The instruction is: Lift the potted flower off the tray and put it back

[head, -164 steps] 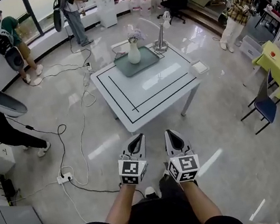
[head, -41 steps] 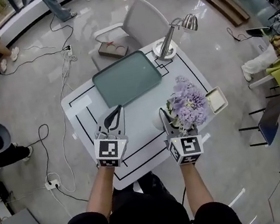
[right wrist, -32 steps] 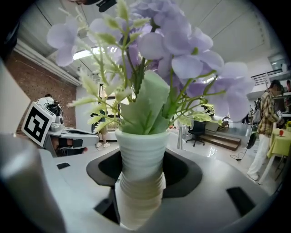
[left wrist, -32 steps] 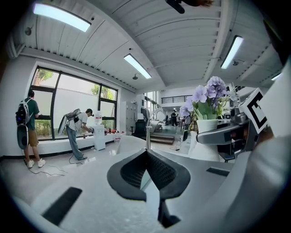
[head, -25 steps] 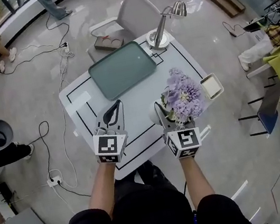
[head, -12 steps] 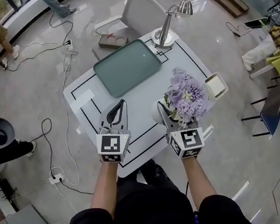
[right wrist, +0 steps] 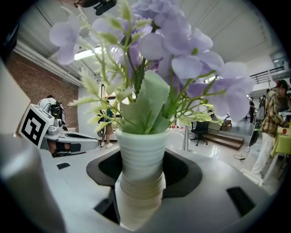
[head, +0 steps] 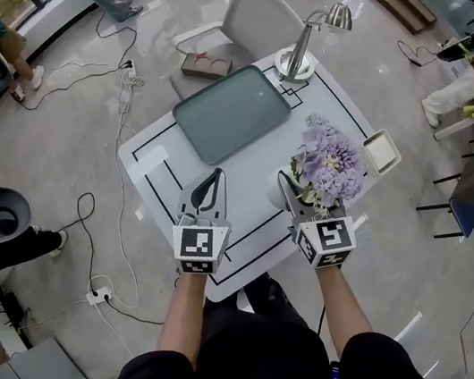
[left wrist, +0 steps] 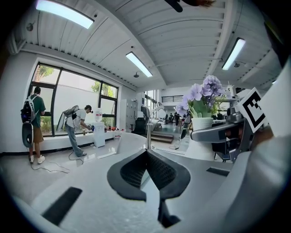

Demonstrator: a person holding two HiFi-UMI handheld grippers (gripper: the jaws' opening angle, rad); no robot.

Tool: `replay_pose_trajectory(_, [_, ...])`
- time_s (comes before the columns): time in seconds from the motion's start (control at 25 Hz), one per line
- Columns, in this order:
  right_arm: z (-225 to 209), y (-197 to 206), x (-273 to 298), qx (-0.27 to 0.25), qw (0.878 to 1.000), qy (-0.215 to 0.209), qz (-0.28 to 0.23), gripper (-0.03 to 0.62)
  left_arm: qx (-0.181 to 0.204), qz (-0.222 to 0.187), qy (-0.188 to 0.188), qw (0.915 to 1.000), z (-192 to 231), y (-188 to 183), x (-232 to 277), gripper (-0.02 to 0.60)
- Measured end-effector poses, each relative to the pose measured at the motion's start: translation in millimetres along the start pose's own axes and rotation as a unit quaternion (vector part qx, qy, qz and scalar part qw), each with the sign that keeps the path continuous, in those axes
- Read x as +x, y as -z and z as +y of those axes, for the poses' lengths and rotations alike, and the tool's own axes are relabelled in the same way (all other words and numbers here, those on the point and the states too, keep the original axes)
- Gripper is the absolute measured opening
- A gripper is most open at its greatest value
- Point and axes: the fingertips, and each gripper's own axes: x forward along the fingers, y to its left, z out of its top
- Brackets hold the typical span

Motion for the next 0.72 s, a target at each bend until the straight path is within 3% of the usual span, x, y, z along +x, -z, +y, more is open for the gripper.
replay_pose_trajectory(0.72, [14,3,123,-0.011,0.999,-0.036,-0.007,0.244,-0.024,0.03,-0.055,0.9977,84,30,4,0.005])
